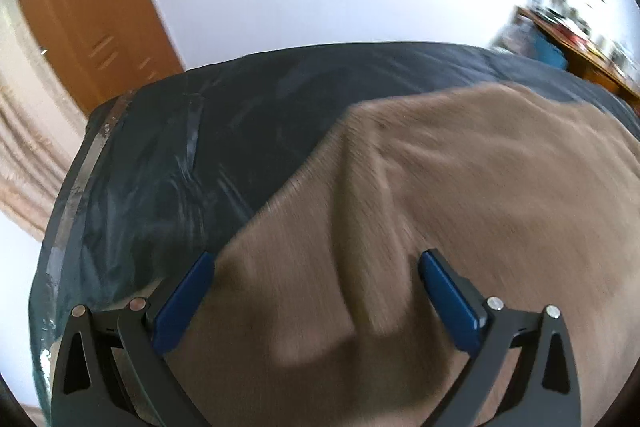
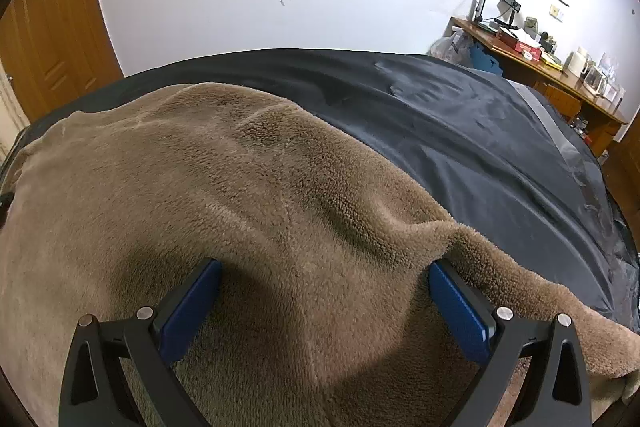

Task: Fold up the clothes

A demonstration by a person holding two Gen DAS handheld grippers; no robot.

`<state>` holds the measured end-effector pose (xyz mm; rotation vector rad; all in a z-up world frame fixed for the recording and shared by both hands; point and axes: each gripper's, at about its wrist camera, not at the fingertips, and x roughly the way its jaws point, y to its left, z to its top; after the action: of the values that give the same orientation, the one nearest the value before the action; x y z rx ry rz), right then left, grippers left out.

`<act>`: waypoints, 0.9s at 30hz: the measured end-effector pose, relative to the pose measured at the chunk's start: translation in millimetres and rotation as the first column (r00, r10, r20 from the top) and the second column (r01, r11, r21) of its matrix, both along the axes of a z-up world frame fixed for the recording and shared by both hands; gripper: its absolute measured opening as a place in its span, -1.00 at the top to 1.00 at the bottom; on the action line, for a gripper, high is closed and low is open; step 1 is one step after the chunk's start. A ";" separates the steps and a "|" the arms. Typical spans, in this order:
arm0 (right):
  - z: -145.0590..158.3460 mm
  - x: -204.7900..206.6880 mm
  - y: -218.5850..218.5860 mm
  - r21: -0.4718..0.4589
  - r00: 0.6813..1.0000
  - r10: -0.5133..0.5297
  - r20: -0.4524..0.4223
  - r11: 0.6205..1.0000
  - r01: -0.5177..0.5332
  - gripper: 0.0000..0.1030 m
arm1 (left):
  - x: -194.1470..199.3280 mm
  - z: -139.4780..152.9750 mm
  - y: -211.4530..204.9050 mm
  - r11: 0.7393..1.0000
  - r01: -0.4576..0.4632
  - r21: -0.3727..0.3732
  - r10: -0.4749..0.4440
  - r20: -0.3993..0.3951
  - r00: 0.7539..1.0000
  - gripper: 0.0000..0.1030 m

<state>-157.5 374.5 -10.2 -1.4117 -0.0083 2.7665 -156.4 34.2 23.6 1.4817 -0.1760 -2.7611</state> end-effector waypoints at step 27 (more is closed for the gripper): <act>61.4 315.1 -83.4 -0.023 0.896 0.408 -0.172 0.908 -0.418 -1.00 | 304.1 47.8 -45.7 0.947 0.295 0.128 -0.285 -0.087 0.954 -1.00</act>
<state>157.6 291.2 51.3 -1.3199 -0.2550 3.2463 147.7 -11.5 71.4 1.4990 -0.2209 -3.1119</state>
